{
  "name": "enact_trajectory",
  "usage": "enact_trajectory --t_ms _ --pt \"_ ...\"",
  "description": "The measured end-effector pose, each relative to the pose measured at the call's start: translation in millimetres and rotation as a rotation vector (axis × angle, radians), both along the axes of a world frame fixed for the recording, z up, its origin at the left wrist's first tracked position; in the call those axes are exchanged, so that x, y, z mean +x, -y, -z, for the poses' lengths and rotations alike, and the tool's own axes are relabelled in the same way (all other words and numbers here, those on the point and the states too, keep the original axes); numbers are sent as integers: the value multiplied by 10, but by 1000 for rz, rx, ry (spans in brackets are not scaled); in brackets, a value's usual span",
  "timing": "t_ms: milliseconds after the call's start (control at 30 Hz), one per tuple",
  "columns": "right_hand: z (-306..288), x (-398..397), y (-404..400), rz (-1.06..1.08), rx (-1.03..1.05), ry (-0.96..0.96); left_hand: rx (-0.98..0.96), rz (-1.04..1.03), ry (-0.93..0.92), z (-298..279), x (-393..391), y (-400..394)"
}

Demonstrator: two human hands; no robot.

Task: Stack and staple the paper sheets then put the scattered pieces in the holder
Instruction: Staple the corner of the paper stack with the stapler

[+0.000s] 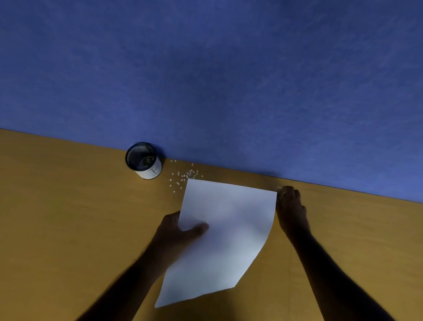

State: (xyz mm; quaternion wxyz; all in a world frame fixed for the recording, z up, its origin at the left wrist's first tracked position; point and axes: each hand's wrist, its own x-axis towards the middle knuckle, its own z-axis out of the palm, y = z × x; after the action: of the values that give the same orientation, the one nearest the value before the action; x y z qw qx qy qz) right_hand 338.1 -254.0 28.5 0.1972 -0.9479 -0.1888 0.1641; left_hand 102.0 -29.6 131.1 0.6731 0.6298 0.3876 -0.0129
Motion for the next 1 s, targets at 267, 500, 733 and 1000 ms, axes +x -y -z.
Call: enact_trajectory --t_ms 267,500,733,1000 --pt "-512 -387 177 317 644 -447 52 62 33 -224 -214 153" --pt "-1256 -666 328 175 685 -392 74 118 73 -381 -452 254" --pt "-2284 -889 319 -69 664 -251 124 265 110 -635 -602 304" --pt "-3028 -1329 80 -442 516 -190 224 326 176 -1031 -689 415"
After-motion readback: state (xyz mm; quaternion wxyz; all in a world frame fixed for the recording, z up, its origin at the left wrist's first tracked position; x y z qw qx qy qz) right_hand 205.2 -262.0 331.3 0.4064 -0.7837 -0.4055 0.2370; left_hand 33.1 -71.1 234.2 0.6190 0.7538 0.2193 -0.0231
